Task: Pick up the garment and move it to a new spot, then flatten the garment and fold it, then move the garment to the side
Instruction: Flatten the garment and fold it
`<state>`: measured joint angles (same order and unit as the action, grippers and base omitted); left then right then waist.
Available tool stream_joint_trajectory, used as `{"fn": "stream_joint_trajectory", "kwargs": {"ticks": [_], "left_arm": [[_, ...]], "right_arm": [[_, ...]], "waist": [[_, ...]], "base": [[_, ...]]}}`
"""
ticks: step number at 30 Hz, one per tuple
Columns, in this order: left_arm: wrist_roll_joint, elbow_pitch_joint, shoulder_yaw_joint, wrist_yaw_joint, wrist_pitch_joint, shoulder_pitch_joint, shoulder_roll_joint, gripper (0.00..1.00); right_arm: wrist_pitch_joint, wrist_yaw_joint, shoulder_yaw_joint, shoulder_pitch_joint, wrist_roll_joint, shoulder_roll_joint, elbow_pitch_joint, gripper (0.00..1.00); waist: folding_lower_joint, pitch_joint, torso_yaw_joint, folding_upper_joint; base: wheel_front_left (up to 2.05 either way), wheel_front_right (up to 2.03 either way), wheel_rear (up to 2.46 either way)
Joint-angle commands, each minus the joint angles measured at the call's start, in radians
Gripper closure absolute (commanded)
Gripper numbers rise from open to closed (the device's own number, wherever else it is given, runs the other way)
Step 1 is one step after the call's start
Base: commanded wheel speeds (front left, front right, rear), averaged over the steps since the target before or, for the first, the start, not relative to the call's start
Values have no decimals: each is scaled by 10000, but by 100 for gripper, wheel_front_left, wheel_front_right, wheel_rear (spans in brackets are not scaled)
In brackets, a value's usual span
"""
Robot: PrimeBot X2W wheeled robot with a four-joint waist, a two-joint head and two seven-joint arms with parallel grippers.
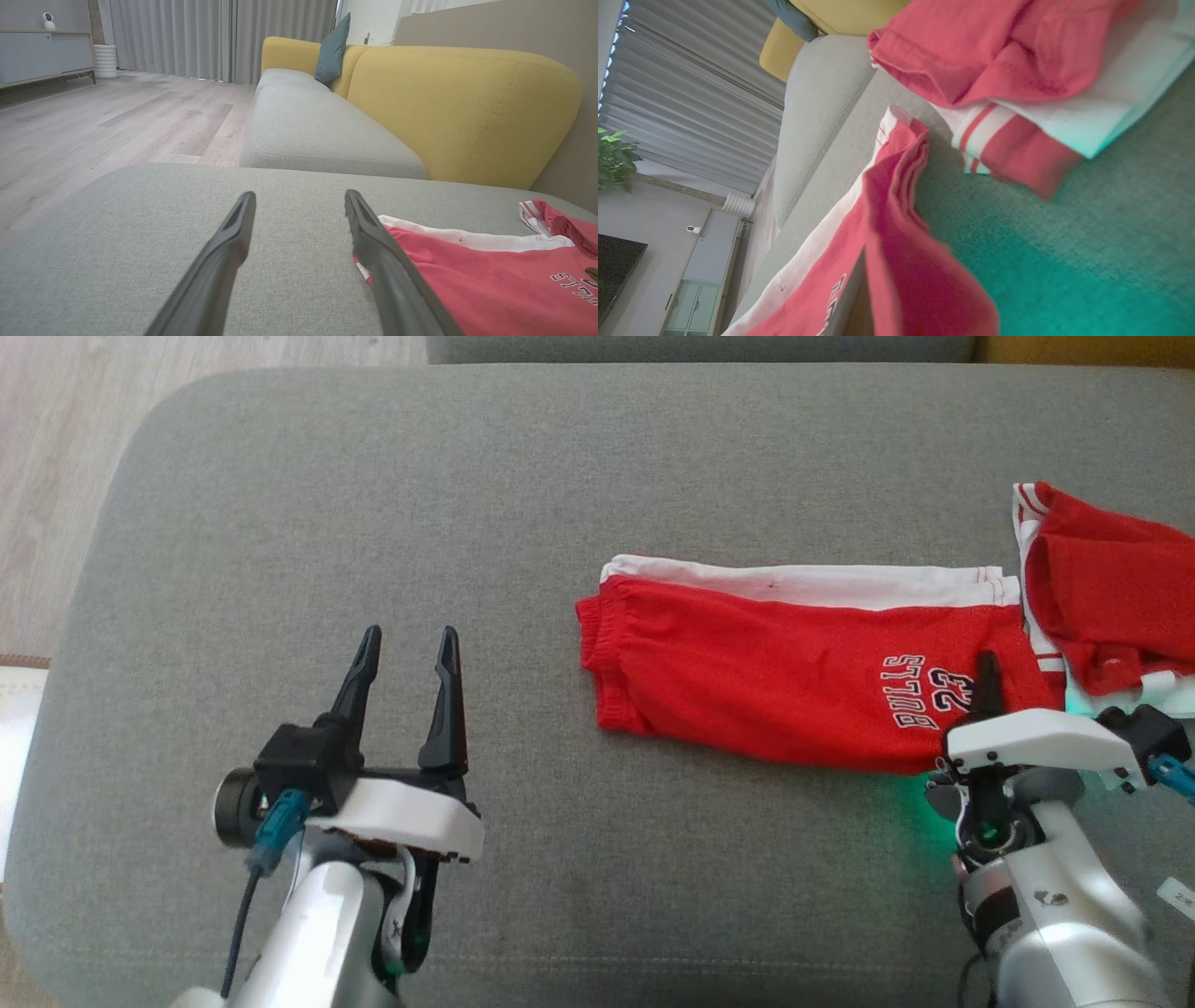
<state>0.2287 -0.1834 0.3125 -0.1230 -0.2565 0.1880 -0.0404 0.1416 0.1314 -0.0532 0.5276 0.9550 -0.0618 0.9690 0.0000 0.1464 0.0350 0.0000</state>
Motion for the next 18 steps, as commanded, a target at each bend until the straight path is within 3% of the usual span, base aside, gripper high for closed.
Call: {"fn": "stream_joint_trajectory", "kwargs": {"ticks": [1, 7, 18], "left_arm": [[-103, 346, -333, 36, -53, 236, -99, 0], [-121, 249, -247, 94, -53, 261, -99, 0], [-32, 200, -108, 38, -53, 13, -99, 0]], "right_arm": [[360, -7, 445, 196, 18, 115, -321, 100], [1071, -7, 1280, 484, -95, 115, -522, 100], [1195, -7, 3081, 650, 294, 116, -1054, 100]], "waist": [[0, -13, 6, 0], [0, -226, 191, 0], [0, -580, 895, 0]], "base": [[0, 0, 0], [0, 0, 0], [0, 0, 0]]}}
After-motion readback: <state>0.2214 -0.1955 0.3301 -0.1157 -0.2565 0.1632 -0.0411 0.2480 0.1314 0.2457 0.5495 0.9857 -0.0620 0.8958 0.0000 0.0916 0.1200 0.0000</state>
